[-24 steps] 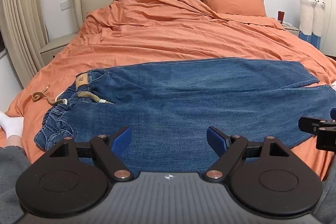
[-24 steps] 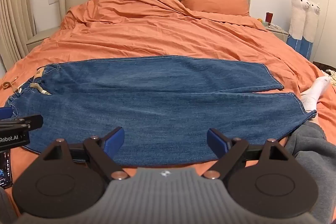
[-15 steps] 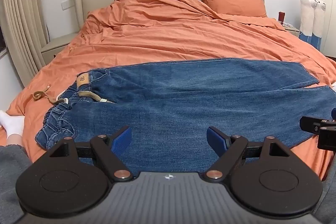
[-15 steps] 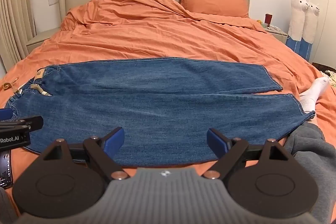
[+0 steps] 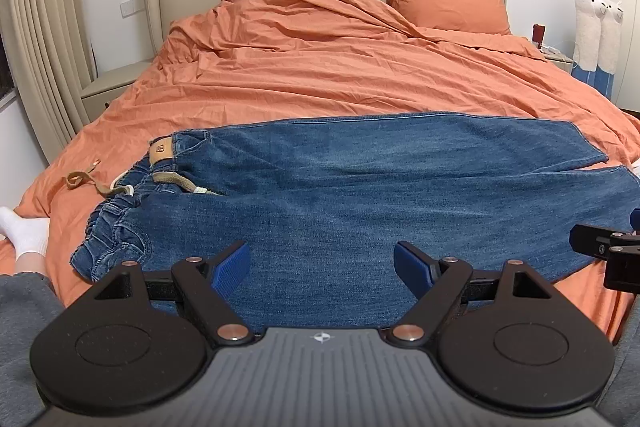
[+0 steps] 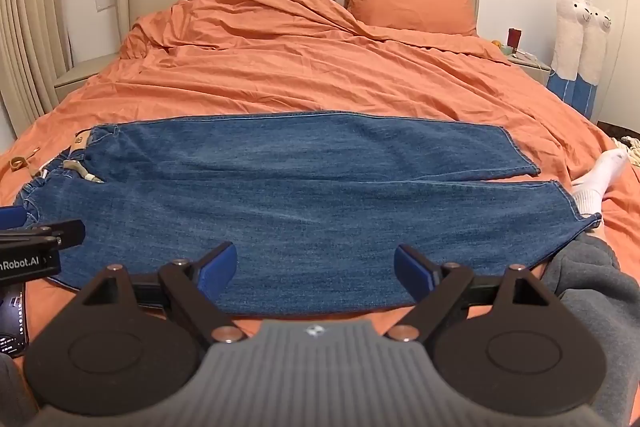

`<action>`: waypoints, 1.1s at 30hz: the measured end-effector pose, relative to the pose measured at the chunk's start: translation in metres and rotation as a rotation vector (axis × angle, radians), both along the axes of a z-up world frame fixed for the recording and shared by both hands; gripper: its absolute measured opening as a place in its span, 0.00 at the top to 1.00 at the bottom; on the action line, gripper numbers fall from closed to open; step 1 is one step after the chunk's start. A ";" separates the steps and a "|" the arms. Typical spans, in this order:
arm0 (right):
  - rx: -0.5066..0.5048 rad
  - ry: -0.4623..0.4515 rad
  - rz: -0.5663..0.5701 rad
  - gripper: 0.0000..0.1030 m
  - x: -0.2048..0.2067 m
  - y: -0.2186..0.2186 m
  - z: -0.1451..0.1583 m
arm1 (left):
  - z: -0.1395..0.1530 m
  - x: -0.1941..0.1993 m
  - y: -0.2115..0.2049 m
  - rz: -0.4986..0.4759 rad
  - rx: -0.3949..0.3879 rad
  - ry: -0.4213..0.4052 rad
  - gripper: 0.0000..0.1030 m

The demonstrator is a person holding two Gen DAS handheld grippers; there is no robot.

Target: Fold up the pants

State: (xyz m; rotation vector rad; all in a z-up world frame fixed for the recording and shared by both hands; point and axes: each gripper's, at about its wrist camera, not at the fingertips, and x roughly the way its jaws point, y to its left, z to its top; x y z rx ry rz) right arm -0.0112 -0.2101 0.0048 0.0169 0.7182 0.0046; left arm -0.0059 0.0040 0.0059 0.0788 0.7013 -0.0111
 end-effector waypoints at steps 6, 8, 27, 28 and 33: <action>-0.002 -0.004 0.015 0.20 -0.003 0.003 0.001 | 0.000 -0.001 0.000 0.003 0.001 0.001 0.08; 0.000 -0.006 0.018 0.20 -0.003 0.003 0.002 | 0.001 -0.002 0.001 0.005 -0.003 0.001 0.08; 0.007 -0.028 0.030 0.20 -0.015 0.004 0.007 | 0.008 -0.013 -0.001 0.006 0.000 -0.017 0.08; 0.007 -0.029 0.030 0.20 -0.016 0.005 0.007 | 0.008 -0.013 -0.001 0.007 0.001 -0.017 0.08; 0.009 -0.031 0.029 0.20 -0.017 0.005 0.008 | 0.010 -0.016 -0.003 0.001 -0.001 -0.022 0.08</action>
